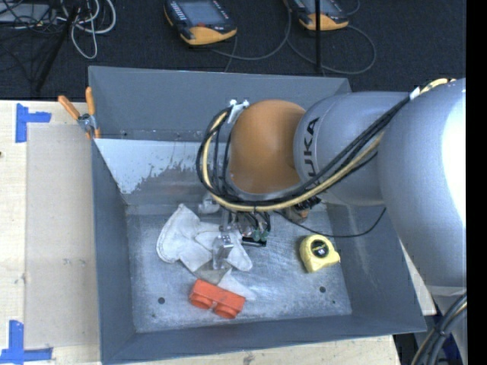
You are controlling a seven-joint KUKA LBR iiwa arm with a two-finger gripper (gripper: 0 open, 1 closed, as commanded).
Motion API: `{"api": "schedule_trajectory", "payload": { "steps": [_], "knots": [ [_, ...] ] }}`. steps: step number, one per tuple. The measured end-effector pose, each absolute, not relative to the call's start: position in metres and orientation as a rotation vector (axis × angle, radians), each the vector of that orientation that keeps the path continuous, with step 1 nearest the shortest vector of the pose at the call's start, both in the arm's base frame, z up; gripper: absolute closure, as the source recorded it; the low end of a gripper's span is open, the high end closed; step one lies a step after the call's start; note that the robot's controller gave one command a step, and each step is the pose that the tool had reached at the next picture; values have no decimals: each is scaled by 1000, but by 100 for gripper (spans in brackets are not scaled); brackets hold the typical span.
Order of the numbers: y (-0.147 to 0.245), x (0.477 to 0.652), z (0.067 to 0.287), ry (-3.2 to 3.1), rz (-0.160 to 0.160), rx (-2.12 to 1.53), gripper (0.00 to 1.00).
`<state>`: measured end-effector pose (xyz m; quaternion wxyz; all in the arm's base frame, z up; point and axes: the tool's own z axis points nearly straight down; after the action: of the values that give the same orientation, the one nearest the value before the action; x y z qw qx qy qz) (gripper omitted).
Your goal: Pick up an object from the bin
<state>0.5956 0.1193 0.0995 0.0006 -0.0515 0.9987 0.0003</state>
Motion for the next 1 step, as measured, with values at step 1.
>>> {"api": "schedule_trajectory", "payload": {
  "steps": [1],
  "knots": [
    [101, 584, 74, 3129, -3, -88, 0]
  ]
}}
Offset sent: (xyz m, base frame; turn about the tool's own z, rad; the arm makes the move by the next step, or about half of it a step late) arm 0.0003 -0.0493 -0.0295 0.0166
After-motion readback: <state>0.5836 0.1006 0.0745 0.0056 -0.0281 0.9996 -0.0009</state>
